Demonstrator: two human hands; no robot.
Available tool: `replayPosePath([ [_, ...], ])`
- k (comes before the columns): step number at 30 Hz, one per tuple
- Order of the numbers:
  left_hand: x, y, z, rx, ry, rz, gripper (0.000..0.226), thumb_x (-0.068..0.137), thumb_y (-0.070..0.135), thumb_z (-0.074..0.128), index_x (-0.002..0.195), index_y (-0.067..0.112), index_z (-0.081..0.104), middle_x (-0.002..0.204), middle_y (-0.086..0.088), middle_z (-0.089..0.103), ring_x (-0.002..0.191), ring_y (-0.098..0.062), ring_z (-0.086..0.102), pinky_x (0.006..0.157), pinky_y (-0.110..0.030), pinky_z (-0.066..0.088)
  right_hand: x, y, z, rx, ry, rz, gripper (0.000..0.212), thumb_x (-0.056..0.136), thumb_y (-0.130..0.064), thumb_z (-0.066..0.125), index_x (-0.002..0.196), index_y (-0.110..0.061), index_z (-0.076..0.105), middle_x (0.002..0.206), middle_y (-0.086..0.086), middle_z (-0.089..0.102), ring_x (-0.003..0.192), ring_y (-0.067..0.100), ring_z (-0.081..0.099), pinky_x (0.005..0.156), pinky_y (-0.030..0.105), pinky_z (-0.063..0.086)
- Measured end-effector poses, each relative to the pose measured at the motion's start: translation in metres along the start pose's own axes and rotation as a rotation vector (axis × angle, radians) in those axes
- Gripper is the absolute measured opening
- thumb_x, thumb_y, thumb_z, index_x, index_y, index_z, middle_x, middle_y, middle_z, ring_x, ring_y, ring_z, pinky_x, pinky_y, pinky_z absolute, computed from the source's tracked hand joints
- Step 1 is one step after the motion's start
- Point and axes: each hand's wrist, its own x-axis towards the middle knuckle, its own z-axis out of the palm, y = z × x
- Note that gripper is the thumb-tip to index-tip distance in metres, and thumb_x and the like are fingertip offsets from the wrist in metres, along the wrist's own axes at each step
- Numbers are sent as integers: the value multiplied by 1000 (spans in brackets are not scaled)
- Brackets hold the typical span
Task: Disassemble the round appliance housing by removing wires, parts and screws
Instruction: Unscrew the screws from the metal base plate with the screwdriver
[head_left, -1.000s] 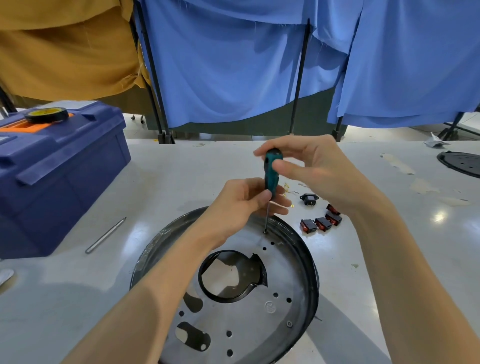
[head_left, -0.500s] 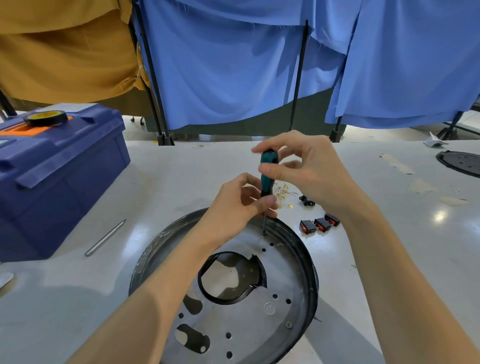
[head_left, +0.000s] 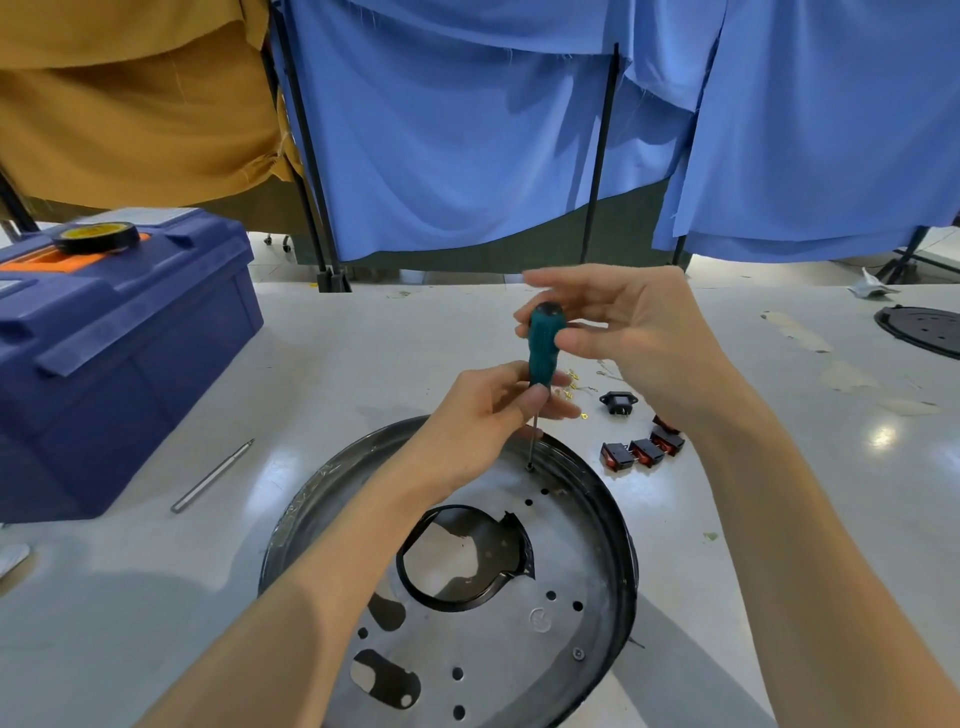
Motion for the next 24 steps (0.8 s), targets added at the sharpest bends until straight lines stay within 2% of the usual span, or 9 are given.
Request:
replayPosePath([
  [3, 0, -1, 0, -7, 39, -17, 8, 95, 17, 57, 102, 14, 58, 89, -3, 76, 91, -12, 71, 87, -26, 54, 0, -2, 2, -72, -48, -7, 28, 83, -5, 70, 106, -20, 72, 103, -6, 72, 101, 9, 67, 90, 24, 54],
  [5, 0, 0, 1, -28, 59, -19, 20, 90, 18, 64, 105, 9, 56, 90, -7, 76, 88, -14, 72, 86, -26, 55, 1, -1, 7, -126, -28, 10, 25, 78, -16, 77, 100, -27, 73, 103, -5, 69, 96, 11, 64, 84, 25, 55],
  [8, -2, 3, 0, 2, 15, 3, 15, 95, 17, 56, 110, 16, 57, 94, -4, 75, 94, -14, 70, 89, -26, 53, 1, 1, 6, -118, 28, -11, 34, 80, 0, 71, 106, -22, 72, 95, -3, 72, 92, 13, 67, 82, 25, 56],
  [11, -1, 4, 0, 8, 14, -10, 19, 100, 11, 44, 104, 20, 60, 94, -1, 75, 94, -14, 70, 90, -29, 53, 0, 0, -3, -11, -25, 13, 42, 82, 16, 57, 113, -11, 69, 99, 1, 75, 97, 12, 70, 85, 21, 55],
  [14, -1, 2, 0, 8, 58, -12, 9, 97, 13, 52, 103, 11, 59, 88, -5, 75, 87, -18, 72, 89, -34, 54, -1, -1, 0, -68, -64, 9, 29, 84, -1, 68, 107, -17, 72, 104, -4, 72, 103, 9, 67, 89, 21, 53],
  [16, -1, 2, 0, 19, 89, -2, 19, 92, 16, 61, 109, 7, 58, 89, -7, 75, 85, -18, 72, 88, -35, 55, 0, -1, 4, -117, -36, 20, 25, 78, -16, 77, 102, -25, 73, 103, -5, 70, 98, 11, 64, 86, 24, 55],
  [19, -1, 3, -1, 24, 54, -9, 20, 95, 15, 56, 115, 13, 58, 95, -6, 74, 90, -17, 71, 87, -32, 55, 1, 0, 5, -117, 29, -7, 33, 79, -6, 74, 108, -24, 72, 96, -1, 72, 92, 13, 66, 84, 27, 56],
  [22, -2, 2, 0, 5, 35, -17, 15, 98, 10, 50, 106, 14, 61, 93, -5, 74, 89, -18, 71, 87, -31, 55, 0, -1, -1, -33, -20, 6, 36, 83, 9, 62, 110, -13, 70, 100, 1, 74, 96, 12, 71, 88, 25, 55],
  [24, -1, 1, 0, 4, 71, -17, 11, 92, 12, 60, 103, 9, 60, 90, -7, 75, 83, -21, 72, 85, -33, 56, 0, -2, 0, -56, -58, -1, 28, 85, 0, 66, 107, -17, 72, 105, -2, 73, 99, 10, 68, 88, 20, 53],
])
